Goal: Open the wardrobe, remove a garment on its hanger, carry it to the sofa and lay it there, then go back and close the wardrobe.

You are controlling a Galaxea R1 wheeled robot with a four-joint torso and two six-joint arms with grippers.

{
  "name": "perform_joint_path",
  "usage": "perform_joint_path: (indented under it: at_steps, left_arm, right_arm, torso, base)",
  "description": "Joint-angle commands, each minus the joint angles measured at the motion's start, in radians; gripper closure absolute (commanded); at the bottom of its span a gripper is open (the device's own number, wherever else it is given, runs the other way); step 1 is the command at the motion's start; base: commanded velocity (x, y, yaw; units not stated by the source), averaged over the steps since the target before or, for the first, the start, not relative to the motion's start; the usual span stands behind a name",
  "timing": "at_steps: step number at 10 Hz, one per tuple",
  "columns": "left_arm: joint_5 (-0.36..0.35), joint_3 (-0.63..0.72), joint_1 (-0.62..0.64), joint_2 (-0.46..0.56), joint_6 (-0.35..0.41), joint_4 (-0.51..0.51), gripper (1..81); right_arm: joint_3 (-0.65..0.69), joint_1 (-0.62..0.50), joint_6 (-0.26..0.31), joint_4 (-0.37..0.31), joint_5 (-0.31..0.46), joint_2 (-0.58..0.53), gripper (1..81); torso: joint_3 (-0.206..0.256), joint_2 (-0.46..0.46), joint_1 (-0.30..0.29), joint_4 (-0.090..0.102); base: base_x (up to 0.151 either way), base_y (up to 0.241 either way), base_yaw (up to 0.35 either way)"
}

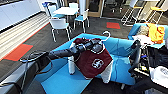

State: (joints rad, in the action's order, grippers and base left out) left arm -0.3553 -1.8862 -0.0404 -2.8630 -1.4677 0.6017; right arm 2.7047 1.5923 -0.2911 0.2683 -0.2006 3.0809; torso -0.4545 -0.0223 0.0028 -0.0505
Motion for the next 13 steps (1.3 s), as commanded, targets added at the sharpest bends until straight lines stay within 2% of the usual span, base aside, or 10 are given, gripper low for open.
perform_joint_path:
  at_steps: [1, 3, 8, 13]
  left_arm:
    - [-0.067, -0.019, 0.207, 0.017, 0.010, 0.043, 81.1]
    - [-0.065, -0.025, 0.190, 0.080, 0.007, 0.058, 81.1]
    - [-0.060, -0.005, 0.023, 0.264, 0.001, 0.217, 81.1]
    - [-0.059, -0.022, -0.100, 0.355, 0.001, 0.334, 81.1]
  right_arm:
    - [0.000, 0.022, -0.002, 0.008, 0.070, 0.006, 1.0]
    - [0.000, 0.019, -0.002, 0.008, 0.070, 0.012, 1.0]
    - [0.001, 0.018, -0.002, 0.008, 0.070, 0.014, 1.0]
    - [0.001, 0.018, -0.003, 0.008, 0.070, 0.014, 1.0]
  torso:
    - [0.000, 0.000, 0.000, 0.000]
    - [0.000, 0.000, 0.000, 0.000]
    - [0.000, 0.000, 0.000, 0.000]
    - [0.000, 0.000, 0.000, 0.000]
  base:
    - [0.000, 0.000, 0.000]
    - [0.000, 0.000, 0.000]
    - [0.000, 0.000, 0.000]
    - [0.000, 0.000, 0.000]
